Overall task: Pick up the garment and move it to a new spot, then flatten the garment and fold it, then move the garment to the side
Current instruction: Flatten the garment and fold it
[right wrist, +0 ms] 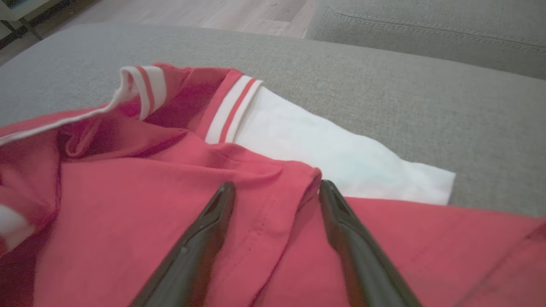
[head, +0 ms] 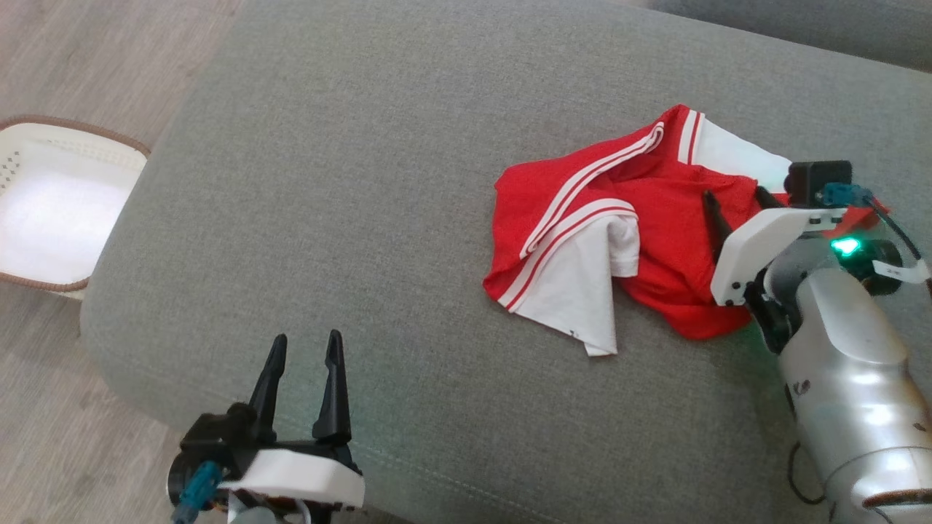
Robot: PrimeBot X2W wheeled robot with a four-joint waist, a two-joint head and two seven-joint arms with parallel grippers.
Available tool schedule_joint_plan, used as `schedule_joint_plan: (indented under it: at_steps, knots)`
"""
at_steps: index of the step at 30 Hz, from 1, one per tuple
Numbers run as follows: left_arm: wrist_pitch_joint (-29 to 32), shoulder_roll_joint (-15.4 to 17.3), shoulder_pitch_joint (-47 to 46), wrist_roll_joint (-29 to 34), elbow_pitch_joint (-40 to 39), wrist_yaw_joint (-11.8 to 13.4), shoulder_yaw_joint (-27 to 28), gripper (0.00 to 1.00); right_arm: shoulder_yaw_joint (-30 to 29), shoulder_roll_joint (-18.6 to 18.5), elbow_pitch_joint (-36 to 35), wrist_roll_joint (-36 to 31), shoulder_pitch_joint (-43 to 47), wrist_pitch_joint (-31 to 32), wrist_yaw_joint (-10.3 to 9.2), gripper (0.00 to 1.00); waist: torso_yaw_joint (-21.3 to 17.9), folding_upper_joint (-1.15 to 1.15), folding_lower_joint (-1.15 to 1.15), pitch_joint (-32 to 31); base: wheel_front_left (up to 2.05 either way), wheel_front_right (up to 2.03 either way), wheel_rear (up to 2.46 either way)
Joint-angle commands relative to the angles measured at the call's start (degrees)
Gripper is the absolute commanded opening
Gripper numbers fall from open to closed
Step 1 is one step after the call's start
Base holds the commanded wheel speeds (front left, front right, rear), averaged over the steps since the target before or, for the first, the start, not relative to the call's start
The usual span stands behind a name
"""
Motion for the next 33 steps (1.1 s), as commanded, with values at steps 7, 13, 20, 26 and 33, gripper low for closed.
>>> schedule_joint_plan:
  at_steps: [7,13,20,26,33]
  knots:
    - [-0.90,0.04,-2.74,0.91,-0.71,-0.37,2.35,1.00,4.17,1.68,1.87,2.96,-4.50,-1.78,0.37,0.40,-0.77,0.00,-0.01,0.56,0.00,0.00,0.00]
    - [-0.99,-0.03,-3.15,1.19,-0.38,-0.51,2.46,1.00,6.75,1.49,3.60,4.46,-6.51,-4.76,0.37,0.00,-1.86,0.00,-0.01,1.00,0.00,0.00,0.00]
    - [-1.06,0.42,-2.73,1.28,-0.28,-0.15,3.03,1.00,10.21,0.09,3.62,5.70,-9.03,-9.85,0.37,0.00,-4.84,0.00,-0.01,-0.64,0.00,0.00,0.00]
    - [-0.77,1.19,-2.16,1.25,-0.49,0.00,3.06,1.00,13.67,-3.26,2.04,6.71,-10.71,-13.07,0.37,0.00,-8.20,0.00,-0.01,-3.32,0.00,0.00,0.00]
    - [0.16,2.38,-0.24,0.98,-1.14,0.69,3.02,1.00,19.76,-6.45,-3.35,9.02,-7.48,-15.69,0.37,0.00,-12.22,0.00,-0.01,-6.83,0.00,0.00,0.00]
